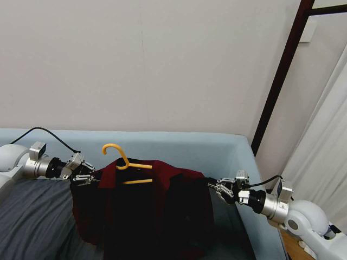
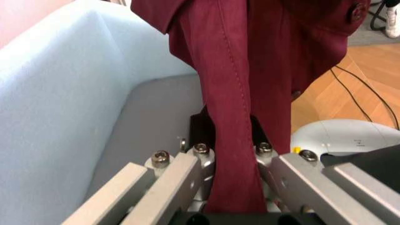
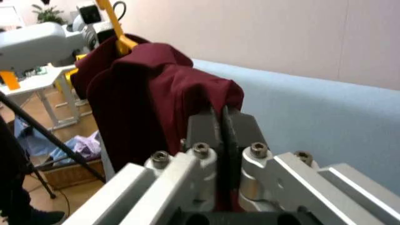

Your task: Pick up the clothes from the sofa and hang them on the clothes hanger.

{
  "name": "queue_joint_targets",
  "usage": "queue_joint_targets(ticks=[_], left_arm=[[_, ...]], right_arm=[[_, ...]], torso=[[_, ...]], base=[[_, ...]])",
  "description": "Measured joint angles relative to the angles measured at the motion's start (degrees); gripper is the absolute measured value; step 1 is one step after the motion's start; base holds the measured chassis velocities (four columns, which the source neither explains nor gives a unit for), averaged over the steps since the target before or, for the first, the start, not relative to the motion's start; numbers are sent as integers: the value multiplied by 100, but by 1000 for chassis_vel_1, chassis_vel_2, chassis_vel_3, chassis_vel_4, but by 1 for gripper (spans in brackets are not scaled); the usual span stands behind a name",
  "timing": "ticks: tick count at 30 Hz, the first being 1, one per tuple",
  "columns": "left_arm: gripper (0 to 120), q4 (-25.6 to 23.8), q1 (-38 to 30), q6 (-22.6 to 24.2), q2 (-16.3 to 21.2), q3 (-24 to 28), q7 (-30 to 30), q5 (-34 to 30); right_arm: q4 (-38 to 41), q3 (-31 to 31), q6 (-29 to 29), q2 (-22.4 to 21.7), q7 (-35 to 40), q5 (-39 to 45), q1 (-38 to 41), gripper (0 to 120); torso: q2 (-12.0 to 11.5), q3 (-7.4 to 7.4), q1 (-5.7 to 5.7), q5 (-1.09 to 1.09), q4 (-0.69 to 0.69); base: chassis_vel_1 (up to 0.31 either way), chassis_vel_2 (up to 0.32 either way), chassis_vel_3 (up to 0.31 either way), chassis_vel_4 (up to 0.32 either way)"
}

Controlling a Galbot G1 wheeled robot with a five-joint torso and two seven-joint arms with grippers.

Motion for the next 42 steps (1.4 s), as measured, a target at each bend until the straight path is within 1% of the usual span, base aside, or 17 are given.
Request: queue_joint_targets(ticks=[4,5,9,10,13,14,15,18,19,21,25,29,37,39,41,42], left_arm=[[2,54,-48,-16,-21,25,1,-5],[2,54,-48,-16,-21,25,1,-5],[2,80,-129,-16,-39,57,1,-12],[2,80,-129,-16,-39,57,1,-12],[2,99,-153,-16,-46,60,2,-12],[2,100,-152,-16,-46,60,1,-11],[2,100,-152,-16,-46,60,1,-11],[2,48,-112,-16,-42,60,1,0],[2,48,-112,-16,-42,60,1,0],[2,-15,-81,-12,-37,60,2,1],[2,-147,5,15,-38,59,1,10],[2,-263,59,30,-77,76,0,38],[2,-378,41,50,-200,169,-1,79],[2,-385,-2,54,-247,241,-2,110],[2,-367,-114,55,-309,396,-2,146],[2,-367,-114,55,-309,396,-2,146]], right_arm=[[-9,-9,-32,9,-101,12,-49,23],[-9,-9,-32,9,-101,12,-49,23],[-40,230,-306,-68,-528,-633,-163,40],[-40,230,-306,-68,-528,-633,-163,40],[50,404,-333,-123,-711,-793,-189,53],[128,430,-310,-126,-650,-772,-180,59],[128,430,-310,-126,-650,-772,-180,59],[378,388,-124,-134,-208,-748,-65,73],[378,388,-124,-134,-208,-748,-65,73],[515,268,-84,-139,52,-640,-27,81],[564,38,-79,-139,89,-583,32,98],[492,-92,-98,-148,2,-665,64,100],[368,-152,-106,-212,-41,-896,132,100],[353,-211,-107,-258,-51,-960,208,95],[354,-266,-130,-300,-60,-1010,250,86],[354,-266,-130,-300,-60,-1010,250,86]], torso=[[0,0,0,0,0],[0,0,0,0,0],[0,0,0,0,0],[0,0,0,0,0],[0,0,0,1,-1],[0,0,0,0,-1],[0,0,0,0,-1],[0,0,0,-1,1],[0,0,0,-1,1],[0,0,0,0,1],[0,0,0,0,0],[0,0,0,0,0],[0,0,0,0,-1],[0,0,0,1,0],[0,0,0,0,2],[0,0,0,0,2]], base=[[0,0,0,0],[0,0,0,0],[0,0,0,0],[0,0,0,0],[0,0,0,0],[0,0,0,0],[0,0,0,0],[0,0,0,0],[0,0,0,0],[0,0,0,0],[0,0,0,0],[0,0,0,0],[0,0,0,0],[0,0,0,0],[0,0,0,0],[0,0,0,0]])
